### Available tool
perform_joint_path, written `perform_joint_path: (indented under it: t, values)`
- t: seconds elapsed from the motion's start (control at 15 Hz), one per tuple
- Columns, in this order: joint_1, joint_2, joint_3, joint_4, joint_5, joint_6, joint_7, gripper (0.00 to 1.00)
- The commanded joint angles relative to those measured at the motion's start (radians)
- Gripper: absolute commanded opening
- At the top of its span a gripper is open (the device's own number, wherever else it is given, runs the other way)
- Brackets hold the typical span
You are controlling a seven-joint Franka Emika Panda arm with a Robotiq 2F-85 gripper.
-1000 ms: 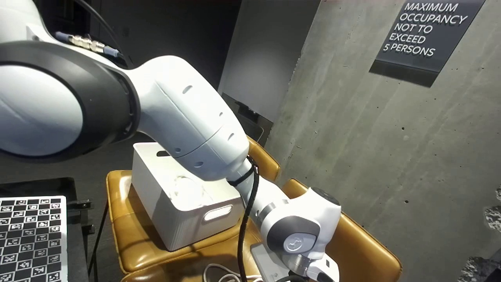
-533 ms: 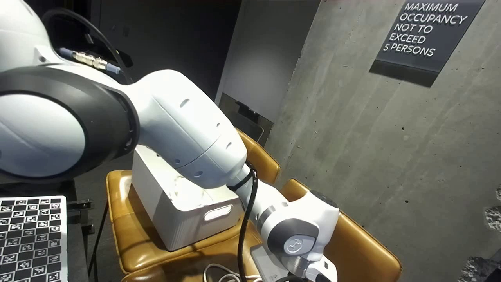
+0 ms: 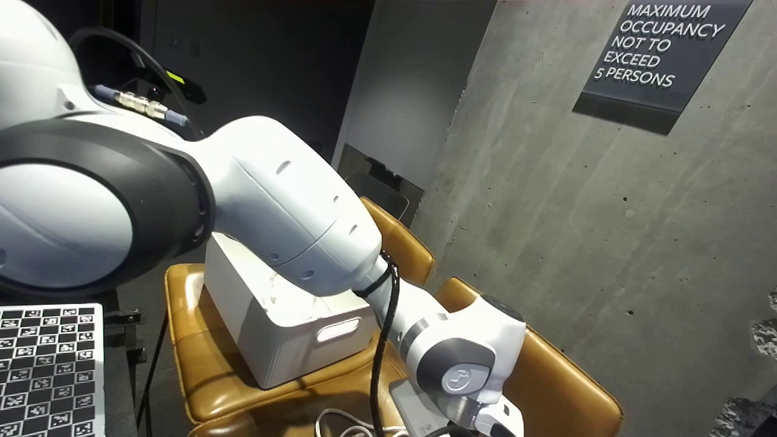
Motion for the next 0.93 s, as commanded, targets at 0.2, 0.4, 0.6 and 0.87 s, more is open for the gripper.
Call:
perform_joint_path:
  t: [0.2,0.4,0.6,0.87]
  values:
    - [0.045,-0.197,0.002,-0.132,0.003,-0.027,0.01,0.01]
    - [0.072,-0.322,0.011,-0.219,0.009,0.005,-0.002,0.01]
    - [0.112,-0.46,0.016,-0.317,0.005,0.041,-0.009,0.01]
    - [0.158,-0.643,0.041,-0.435,-0.01,0.085,-0.003,0.01]
